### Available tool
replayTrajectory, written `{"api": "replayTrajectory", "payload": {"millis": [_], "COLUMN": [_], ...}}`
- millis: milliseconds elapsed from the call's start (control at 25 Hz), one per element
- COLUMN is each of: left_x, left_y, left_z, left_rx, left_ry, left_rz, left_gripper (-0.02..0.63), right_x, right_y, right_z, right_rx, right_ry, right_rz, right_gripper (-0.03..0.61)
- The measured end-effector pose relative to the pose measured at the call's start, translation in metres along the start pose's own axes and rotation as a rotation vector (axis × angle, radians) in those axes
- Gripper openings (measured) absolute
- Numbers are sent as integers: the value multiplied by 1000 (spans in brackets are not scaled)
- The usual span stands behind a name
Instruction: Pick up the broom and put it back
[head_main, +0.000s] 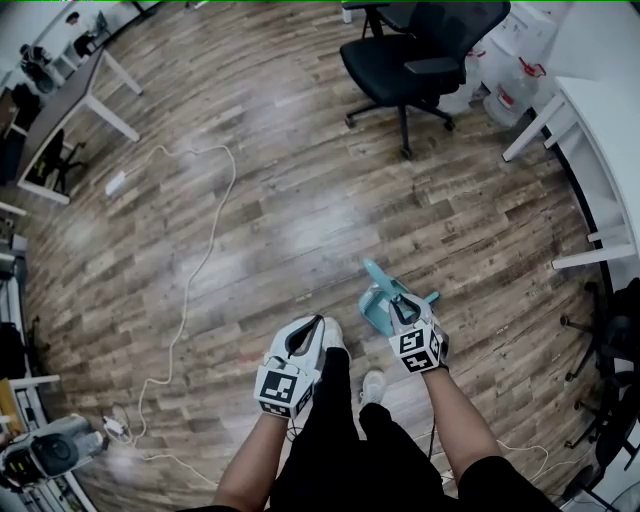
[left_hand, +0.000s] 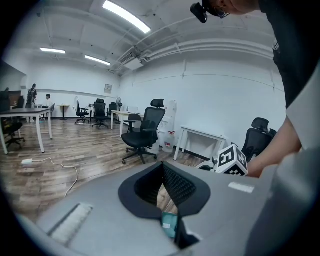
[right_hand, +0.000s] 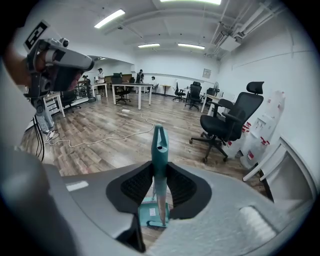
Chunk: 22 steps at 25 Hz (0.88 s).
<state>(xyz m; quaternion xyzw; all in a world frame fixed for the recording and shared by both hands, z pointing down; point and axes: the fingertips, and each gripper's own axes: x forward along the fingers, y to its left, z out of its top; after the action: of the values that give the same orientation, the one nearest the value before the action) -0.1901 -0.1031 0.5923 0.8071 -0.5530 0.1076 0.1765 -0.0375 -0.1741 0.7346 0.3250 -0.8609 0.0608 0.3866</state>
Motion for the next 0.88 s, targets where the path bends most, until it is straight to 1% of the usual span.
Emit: {"api": "replayTrajectory", "payload": {"millis": [240,480,600,760,880], "left_x": [-2,-5,-6,-8,-9], "left_y": [-10,-21,-29,-41,-54], "left_z": [-1,-2,-4,-5,-8], "left_rx": [-6,12,17,34,26], "left_ry": [15,1,9,-8,0], "left_rz": [-10,-15,-22,-28,-33], "left_gripper": [18,18,18,19,18], "right_x": [-11,-25,-33,-46,-56], "right_y": [1,2,3,4,2], "right_z": [-6,-15,-21,-31,-40], "right_rx": [0,-4,-3,-1,2], "right_ry": [-19,-46,-66,-86,-96], "right_rz": [-10,-17,-14,-19,-25], "right_gripper": [89,89,87,87,87]}}
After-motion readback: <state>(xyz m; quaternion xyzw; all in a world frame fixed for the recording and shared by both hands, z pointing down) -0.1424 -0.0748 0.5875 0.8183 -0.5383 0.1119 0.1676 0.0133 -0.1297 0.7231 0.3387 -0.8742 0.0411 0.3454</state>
